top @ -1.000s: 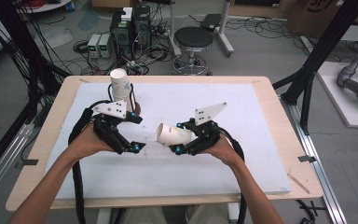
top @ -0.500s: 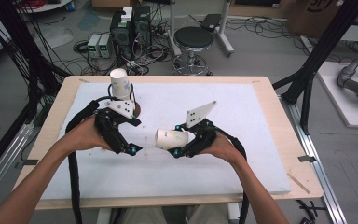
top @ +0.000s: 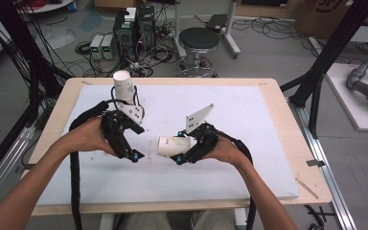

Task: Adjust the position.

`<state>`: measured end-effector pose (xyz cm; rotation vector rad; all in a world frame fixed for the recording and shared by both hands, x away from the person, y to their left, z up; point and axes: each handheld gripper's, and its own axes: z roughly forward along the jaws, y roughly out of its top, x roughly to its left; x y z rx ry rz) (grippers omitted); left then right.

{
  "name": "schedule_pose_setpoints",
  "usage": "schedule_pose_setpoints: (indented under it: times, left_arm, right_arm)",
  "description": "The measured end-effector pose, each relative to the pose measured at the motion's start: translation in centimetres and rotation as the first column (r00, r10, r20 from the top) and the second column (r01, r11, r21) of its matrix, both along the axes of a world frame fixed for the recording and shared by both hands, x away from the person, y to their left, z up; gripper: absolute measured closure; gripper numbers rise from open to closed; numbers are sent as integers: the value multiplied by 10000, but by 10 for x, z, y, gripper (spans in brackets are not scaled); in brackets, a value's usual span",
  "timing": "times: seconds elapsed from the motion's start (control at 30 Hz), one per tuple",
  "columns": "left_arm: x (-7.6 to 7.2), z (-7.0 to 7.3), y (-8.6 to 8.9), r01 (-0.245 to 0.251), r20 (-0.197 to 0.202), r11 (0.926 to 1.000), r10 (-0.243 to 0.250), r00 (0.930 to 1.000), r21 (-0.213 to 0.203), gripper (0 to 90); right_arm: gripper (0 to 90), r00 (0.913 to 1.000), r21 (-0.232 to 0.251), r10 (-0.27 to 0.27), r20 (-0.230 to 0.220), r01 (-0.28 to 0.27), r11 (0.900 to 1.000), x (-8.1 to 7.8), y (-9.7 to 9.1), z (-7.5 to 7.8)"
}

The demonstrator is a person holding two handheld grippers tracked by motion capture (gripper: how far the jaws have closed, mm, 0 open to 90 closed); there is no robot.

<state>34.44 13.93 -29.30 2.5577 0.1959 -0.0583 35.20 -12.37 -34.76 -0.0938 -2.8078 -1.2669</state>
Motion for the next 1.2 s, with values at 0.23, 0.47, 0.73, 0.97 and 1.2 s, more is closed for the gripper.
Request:
schedule_pose_setpoints:
  times: [0.23,0.47,0.73,0.97,1.2]
  left_arm:
    - [2,-3,-9,162,-278,9984,-147,9995,533,101]
    - [3,-8,-19,326,-378,9963,-297,9988,794,101]
    - [7,-15,-32,527,-509,9912,-468,9976,1216,101]
    - [8,-16,-40,746,-490,9887,-687,9964,1297,107]
    - [9,-18,-48,843,-554,9867,-773,9955,1390,113]
  right_arm:
    - [315,10000,-484,41,80,-37,9988,-1,4,-3]
    - [315,9997,-734,179,141,-169,9972,-2,11,-2]
    - [315,9995,-962,241,192,-222,9951,-2,14,-1]
    - [315,9993,-1063,312,191,-290,9939,-2,16,-3]
    - [315,9993,-1048,319,173,-299,9940,-3,15,-2]
